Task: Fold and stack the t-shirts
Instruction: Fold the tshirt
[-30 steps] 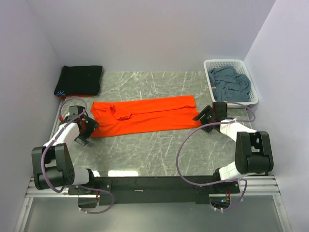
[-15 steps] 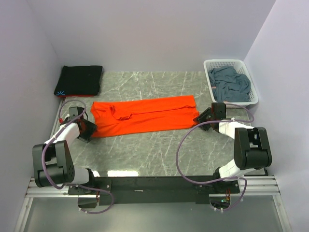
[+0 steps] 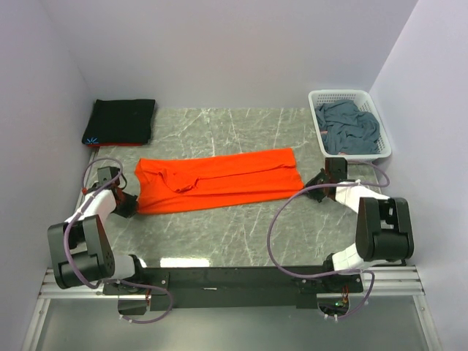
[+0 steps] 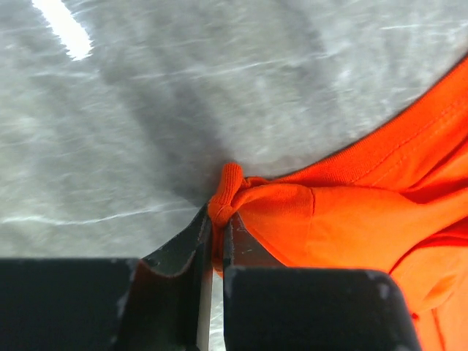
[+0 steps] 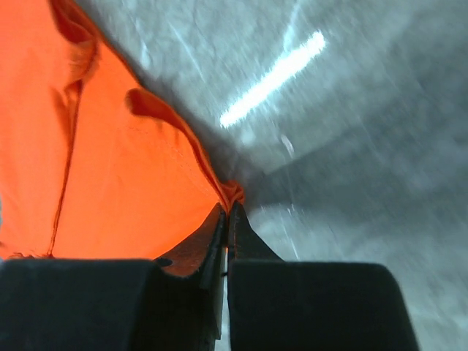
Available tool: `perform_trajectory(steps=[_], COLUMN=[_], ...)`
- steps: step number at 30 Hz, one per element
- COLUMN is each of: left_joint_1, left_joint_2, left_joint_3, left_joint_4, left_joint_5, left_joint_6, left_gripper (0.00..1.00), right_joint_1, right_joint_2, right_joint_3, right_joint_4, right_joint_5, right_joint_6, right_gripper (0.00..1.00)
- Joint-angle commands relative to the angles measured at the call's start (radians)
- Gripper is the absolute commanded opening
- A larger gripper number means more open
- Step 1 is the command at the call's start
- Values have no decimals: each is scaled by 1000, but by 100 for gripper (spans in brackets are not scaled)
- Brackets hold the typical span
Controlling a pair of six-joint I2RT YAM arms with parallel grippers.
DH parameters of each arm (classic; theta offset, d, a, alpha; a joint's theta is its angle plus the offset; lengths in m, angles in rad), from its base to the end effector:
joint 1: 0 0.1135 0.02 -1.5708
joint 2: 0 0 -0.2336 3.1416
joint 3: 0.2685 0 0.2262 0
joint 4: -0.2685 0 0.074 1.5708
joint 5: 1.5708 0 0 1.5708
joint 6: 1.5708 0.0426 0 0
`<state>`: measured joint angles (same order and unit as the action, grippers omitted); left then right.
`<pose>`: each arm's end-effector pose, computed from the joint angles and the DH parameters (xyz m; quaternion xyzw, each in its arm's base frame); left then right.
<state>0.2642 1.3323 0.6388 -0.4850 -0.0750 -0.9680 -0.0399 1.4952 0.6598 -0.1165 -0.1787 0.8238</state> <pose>0.2071 0.0593 0.1396 -0.5723 0.7957 -0.0326 0.1955 0.2605 -0.0028 0.1305 0.3724 0.8730 0.1944 0.2479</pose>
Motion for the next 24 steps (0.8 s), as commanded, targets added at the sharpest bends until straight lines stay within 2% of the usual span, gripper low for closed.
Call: perform_trajectory(steps=[1,8,11,12,15,17,18,19,21,22,24], left_joint_1=[39,59,59,59,59,59,59,59,59,61,61], left_joint_2=[-34,-134,-150,-154,-169,-183,-200,-211,-240,-251,-284], left_joint_3=[22,-34,-53,-57,-42,-16,-4,7,45,56,88], left_joint_4=[-116,-133,-129,-135,-159,-174,-190,-197,-214,-231,-245], left_joint_5=[-94,-56,-31,-34,-40,-42,-48,-54,-86,-100,-127], left_joint_6=[37,15,-5,-8,-8,-3,2,11,25,40,60], left_gripper=[2,9,13,14,26,41,46,61,73,83,89], right_joint_1=[-34,-34,-34,-34,-34,-29,-26,-20,15,35,93], right_joint_2=[-120,-274,-293,-296,-308,-320,-329,-345,-355,-357,-360], right_joint_3=[-12,-133,-176,-181,-160,-112,-97,-79,-23,-5,38], right_joint_4=[-141,-265,-261,-256,-264,-288,-295,-307,-314,-327,-322], right_joint_5=[73,99,74,73,79,87,91,93,102,119,175], right_joint_6=[-86,-176,-193,-204,-225,-236,-253,-264,-317,-330,-385], right_gripper=[0,2,14,23,37,41,42,42,42,42,42])
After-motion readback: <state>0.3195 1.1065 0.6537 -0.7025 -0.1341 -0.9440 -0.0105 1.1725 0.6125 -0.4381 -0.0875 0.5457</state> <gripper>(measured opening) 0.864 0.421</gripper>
